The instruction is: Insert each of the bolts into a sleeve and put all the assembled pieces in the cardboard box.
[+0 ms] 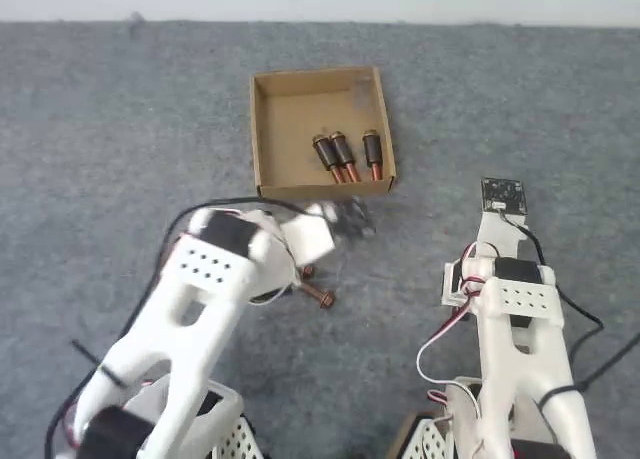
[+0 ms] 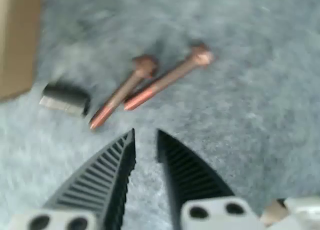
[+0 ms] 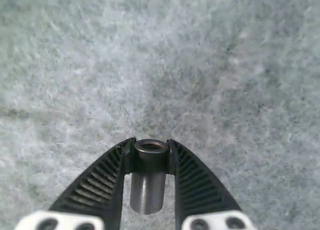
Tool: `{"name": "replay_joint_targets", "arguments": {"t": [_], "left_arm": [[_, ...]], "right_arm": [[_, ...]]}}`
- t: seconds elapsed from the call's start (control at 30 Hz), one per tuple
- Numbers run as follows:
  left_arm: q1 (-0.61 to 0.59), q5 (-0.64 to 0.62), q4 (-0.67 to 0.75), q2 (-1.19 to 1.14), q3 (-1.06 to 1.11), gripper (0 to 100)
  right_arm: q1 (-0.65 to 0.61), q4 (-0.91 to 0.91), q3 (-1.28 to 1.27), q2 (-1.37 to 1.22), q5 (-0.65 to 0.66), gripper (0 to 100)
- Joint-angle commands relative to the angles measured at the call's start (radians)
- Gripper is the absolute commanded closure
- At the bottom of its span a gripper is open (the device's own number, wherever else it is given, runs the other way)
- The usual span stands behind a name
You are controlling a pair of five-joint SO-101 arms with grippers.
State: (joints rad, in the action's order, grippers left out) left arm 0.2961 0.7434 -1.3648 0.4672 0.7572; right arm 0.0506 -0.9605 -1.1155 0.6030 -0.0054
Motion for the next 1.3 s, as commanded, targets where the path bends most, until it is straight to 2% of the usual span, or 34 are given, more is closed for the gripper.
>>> {"name": "replay_joint_targets", "arguments": {"t": [0.0, 0.2, 0.4, 0.57, 0.77, 0.9, 1.27], "left_arm": [[0.049, 0.110, 0.012, -0.055, -0.053, 85], [0.014, 0.178, 0.141, -0.183, -0.054, 84], [0.009, 0.175, 0.226, -0.270, -0.088, 84], [0.008, 0.175, 0.239, -0.351, -0.125, 84], [-0.015, 0.129, 0.405, -0.505, -0.122, 86], [-0.017, 0.118, 0.400, -0.523, -0.139, 90], [-0.015, 0.117, 0.400, -0.523, -0.140, 90]], "right_arm": [[0.007, 0.013, 0.009, 0.039, 0.020, 99.2], [0.005, 0.015, 0.009, 0.039, 0.021, 99.2], [-0.016, 0.016, 0.009, 0.039, 0.021, 99.2], [-0.022, 0.015, 0.009, 0.039, 0.021, 99.2], [-0.027, 0.015, 0.009, 0.039, 0.028, 99.2], [-0.027, 0.010, 0.009, 0.039, 0.052, 99.2], [-0.027, 0.008, 0.009, 0.039, 0.055, 99.2]]}}
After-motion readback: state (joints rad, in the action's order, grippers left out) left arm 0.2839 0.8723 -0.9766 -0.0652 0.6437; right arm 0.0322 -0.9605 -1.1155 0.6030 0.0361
